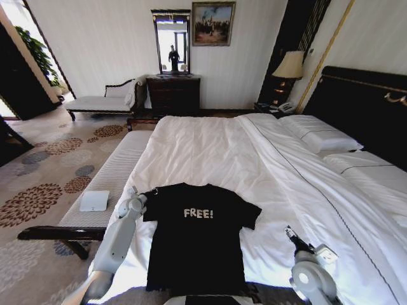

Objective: Fold the clothes on the bed.

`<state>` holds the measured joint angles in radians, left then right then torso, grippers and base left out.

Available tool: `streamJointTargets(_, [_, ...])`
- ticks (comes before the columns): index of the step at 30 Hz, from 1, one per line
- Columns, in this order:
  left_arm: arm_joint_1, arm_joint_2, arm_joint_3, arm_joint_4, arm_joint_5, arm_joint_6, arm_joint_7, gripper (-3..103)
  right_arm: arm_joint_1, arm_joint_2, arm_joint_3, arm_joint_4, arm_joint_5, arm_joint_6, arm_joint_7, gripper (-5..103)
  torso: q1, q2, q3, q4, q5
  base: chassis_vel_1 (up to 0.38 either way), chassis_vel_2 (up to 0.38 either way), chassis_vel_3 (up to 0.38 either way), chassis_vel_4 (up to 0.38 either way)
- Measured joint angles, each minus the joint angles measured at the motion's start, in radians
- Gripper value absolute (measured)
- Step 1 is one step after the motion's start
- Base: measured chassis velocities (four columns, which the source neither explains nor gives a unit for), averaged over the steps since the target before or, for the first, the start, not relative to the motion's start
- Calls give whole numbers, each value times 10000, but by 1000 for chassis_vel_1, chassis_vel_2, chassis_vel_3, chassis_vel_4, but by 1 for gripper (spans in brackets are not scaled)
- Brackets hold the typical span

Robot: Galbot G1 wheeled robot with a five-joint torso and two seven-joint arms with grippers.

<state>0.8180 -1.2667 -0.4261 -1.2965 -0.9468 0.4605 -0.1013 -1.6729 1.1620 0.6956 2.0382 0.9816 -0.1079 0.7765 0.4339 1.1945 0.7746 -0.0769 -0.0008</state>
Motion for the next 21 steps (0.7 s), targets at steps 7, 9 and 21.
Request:
streamJointTargets(7, [792, -71, -432, -1010, -421, -912, -284, 21, 310, -110, -105, -174, -43, 151, -202, 100, 0, 0, 0, 2, 2, 0, 0, 0, 0])
streamJointTargets(9, [1013, -66, -548, -1224, -496, -998, -476, 27, 404, -180, -132, -218, -24, 172, -233, 100, 0, 0, 0, 2, 1, 0, 0, 0, 0])
streamJointTargets(21, [4010, 233, -2089, -4229, -1068, -1307, -1929, 72, 1371, -354, -374, -387, 678, 284, -596, 100, 0, 0, -1, -1, 1, 0, 0, 0, 0])
